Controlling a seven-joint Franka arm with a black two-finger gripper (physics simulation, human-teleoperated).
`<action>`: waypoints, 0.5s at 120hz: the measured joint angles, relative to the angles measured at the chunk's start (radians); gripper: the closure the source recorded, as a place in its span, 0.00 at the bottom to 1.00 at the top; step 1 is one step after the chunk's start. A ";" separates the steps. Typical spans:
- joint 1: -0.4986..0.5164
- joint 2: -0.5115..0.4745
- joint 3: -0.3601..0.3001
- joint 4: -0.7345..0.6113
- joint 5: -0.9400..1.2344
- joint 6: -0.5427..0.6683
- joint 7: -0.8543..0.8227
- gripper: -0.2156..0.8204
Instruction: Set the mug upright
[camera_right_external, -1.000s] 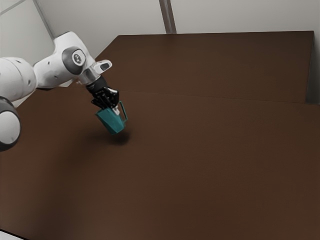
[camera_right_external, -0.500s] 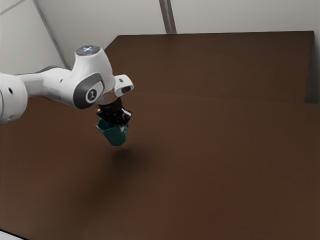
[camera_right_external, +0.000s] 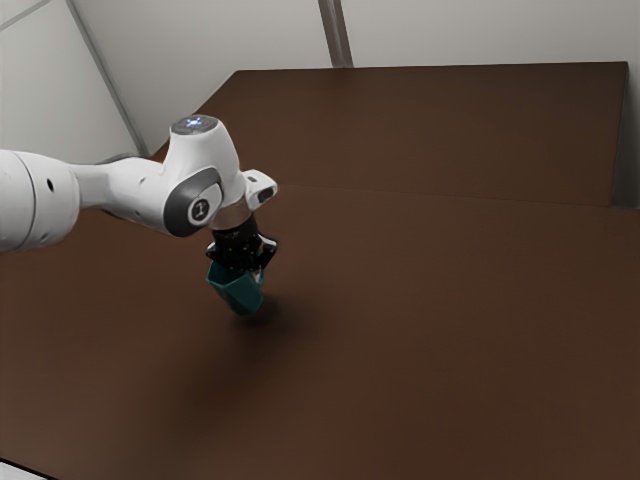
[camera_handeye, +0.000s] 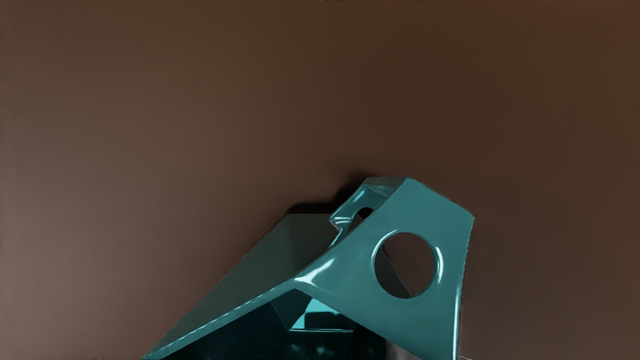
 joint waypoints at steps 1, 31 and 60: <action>0.004 0.001 0.000 0.000 0.000 0.000 -0.002 0.96; 0.002 0.039 -0.007 0.000 -0.020 0.013 -0.063 0.96; 0.006 0.040 -0.010 0.001 -0.028 0.012 -0.099 0.75</action>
